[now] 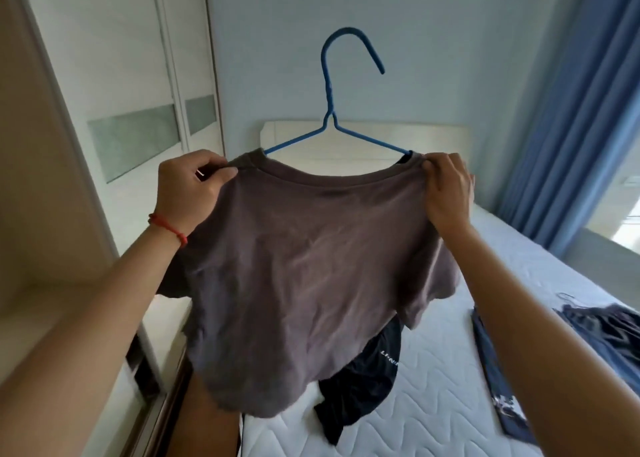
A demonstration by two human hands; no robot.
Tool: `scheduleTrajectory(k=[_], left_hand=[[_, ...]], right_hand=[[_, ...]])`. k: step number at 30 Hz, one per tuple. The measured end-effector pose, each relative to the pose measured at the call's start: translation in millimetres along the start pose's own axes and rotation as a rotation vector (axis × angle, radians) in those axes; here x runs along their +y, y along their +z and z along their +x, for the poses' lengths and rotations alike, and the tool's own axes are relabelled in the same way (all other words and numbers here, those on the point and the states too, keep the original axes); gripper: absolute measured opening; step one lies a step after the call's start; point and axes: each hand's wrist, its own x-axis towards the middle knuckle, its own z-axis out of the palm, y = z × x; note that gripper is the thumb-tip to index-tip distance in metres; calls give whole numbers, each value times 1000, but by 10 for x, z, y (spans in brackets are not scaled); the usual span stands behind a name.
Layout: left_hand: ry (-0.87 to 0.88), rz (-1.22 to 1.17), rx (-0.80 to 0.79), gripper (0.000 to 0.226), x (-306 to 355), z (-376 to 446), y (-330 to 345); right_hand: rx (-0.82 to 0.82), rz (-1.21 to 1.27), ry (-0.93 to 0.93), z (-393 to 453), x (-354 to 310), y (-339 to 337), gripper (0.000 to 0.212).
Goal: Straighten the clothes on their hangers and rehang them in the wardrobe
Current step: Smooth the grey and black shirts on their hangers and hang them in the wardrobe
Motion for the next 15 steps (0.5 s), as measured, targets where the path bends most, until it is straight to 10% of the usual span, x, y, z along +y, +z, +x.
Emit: scheduleTrajectory(k=[15], left_hand=[[59,-154,-70,15,2470,-907,996]], right_hand=[[141,-209,62,-564,1119,-3128,26]])
